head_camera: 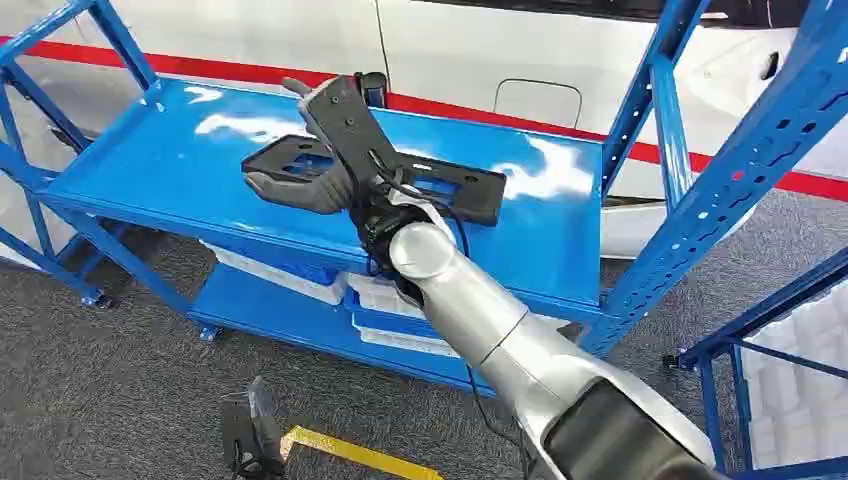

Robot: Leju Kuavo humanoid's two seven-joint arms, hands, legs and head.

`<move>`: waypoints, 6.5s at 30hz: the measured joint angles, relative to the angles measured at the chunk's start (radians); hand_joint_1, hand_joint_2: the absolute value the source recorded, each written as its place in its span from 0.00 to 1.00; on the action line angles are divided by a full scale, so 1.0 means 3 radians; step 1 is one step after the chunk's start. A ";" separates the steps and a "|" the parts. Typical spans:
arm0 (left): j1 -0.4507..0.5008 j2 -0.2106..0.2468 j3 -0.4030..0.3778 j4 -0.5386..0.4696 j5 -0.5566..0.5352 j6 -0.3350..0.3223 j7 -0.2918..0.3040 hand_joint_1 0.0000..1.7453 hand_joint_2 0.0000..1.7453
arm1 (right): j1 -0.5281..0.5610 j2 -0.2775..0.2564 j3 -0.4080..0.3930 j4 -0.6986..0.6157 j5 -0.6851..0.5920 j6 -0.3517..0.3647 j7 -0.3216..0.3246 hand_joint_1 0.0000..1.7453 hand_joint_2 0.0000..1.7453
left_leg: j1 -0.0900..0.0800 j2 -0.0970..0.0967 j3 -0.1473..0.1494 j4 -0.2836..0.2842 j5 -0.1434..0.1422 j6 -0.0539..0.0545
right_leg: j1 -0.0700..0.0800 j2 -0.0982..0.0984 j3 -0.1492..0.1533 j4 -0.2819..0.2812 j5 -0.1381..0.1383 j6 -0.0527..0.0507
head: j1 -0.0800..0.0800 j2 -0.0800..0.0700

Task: Take the parts from the cabinet and place them on the table.

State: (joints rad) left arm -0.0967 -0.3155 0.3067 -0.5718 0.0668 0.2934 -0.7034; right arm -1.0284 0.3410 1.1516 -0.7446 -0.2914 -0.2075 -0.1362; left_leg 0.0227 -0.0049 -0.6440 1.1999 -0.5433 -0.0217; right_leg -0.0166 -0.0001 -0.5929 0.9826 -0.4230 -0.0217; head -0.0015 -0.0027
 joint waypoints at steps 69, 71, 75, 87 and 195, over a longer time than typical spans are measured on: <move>0.0023 -0.0074 -0.0182 -0.0074 0.0061 0.0003 0.0000 0.00 0.00 | 0.0357 -0.0010 0.0986 0.1452 0.2935 -0.0706 0.1179 0.00 1.00 | -0.0049 -0.0043 -0.0052 -0.0700 0.0593 0.0140 | 0.0059 0.0024 0.0301 -0.0094 -0.0265 0.0112 | -0.0002 0.0000; 0.0023 -0.0069 -0.0182 -0.0074 0.0066 0.0003 0.0001 0.00 0.00 | 0.0330 -0.0010 0.0964 0.1536 0.2944 -0.0706 0.1200 0.00 1.00 | -0.0049 -0.0043 -0.0052 -0.0700 0.0593 0.0140 | 0.0059 0.0025 0.0301 -0.0094 -0.0265 0.0112 | -0.0003 0.0000; 0.0022 -0.0064 -0.0183 -0.0074 0.0067 0.0003 0.0000 0.00 0.00 | 0.0295 -0.0010 0.0958 0.1626 0.2957 -0.0706 0.1209 0.00 1.00 | -0.0049 -0.0046 -0.0050 -0.0700 0.0593 0.0140 | 0.0059 0.0016 0.0304 -0.0094 -0.0266 0.0111 | -0.0003 0.0000; 0.0032 -0.0062 -0.0175 -0.0065 0.0071 0.0070 0.0001 0.00 0.00 | 0.0085 -0.0024 0.0773 0.1746 0.2847 -0.0855 0.1251 0.00 1.00 | -0.0050 -0.0056 -0.0051 -0.0701 0.0607 0.0148 | 0.0059 0.0001 0.0306 -0.0094 -0.0264 0.0110 | 0.0000 0.0000; 0.0451 -0.0144 -0.0674 -0.0057 0.0191 0.0404 0.0003 0.00 0.00 | -0.0029 -0.0729 0.0445 0.1918 0.2847 -0.1602 0.0864 1.00 1.00 | -0.0051 -0.0054 -0.0051 -0.0700 0.0605 0.0147 | 0.0060 0.0003 0.0307 -0.0094 -0.0258 0.0123 | -0.0003 0.0000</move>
State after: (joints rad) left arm 0.0387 -0.3586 0.1045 -0.5890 0.1240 0.4146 -0.7027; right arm -1.0372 0.1225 1.2852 -0.1694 0.5627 -0.6882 0.1232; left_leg 0.0073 -0.0211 -0.6592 0.9900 -0.3617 0.0224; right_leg 0.0013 0.0008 -0.5008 0.9546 -0.5003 0.0153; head -0.0023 -0.0027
